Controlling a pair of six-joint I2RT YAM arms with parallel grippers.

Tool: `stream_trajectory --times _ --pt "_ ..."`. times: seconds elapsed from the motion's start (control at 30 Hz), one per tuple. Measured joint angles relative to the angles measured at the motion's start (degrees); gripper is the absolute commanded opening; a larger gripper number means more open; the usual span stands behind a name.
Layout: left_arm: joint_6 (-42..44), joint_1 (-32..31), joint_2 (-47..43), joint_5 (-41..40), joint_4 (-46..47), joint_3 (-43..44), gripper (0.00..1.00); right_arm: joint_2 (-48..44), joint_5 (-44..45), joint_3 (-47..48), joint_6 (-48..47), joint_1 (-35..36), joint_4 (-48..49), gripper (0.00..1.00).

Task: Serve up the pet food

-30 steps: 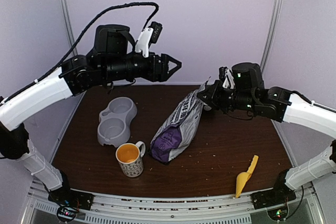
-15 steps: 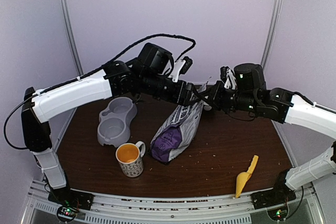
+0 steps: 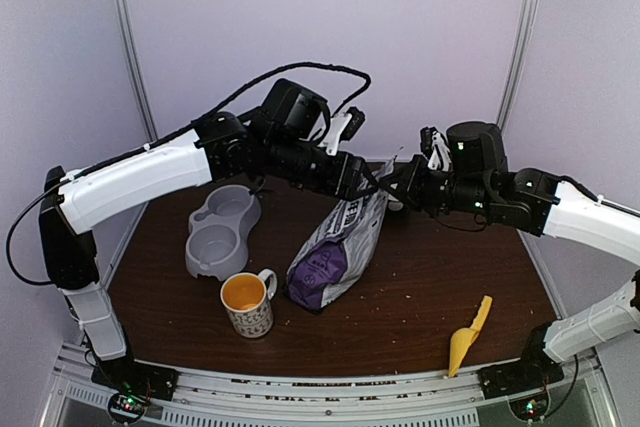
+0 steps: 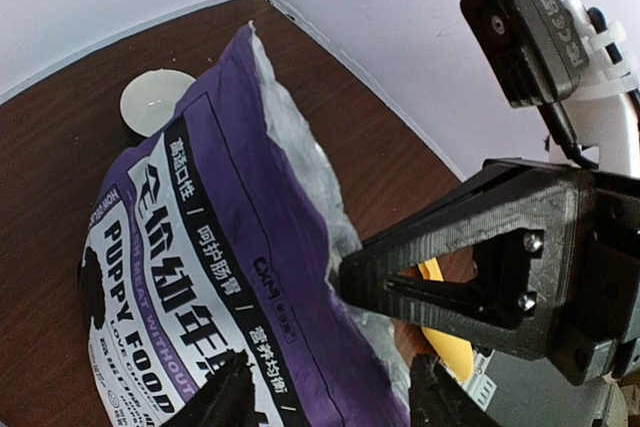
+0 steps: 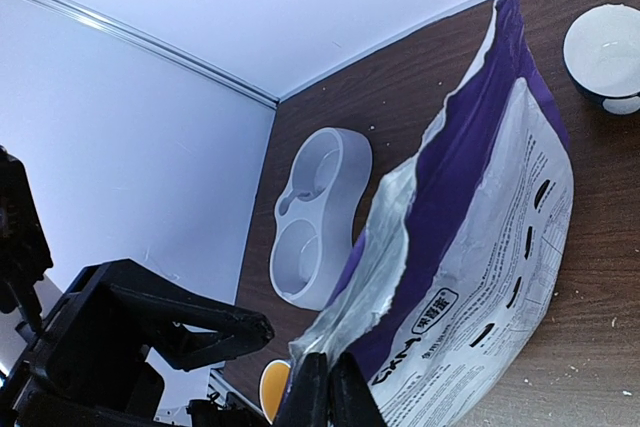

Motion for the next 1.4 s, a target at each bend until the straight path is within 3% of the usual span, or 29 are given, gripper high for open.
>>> stream_trajectory --times 0.47,0.87,1.4 --pt "0.04 0.7 1.33 2.91 0.09 0.17 0.57 0.0 0.15 0.0 -1.51 0.0 -0.42 0.0" --pt "-0.04 0.87 1.97 4.33 0.44 0.7 0.37 0.0 0.46 0.0 -2.69 0.0 -0.9 0.0" --pt "-0.76 1.03 1.97 4.02 0.57 0.7 0.3 0.02 0.7 0.0 -3.3 0.0 -1.49 0.0"
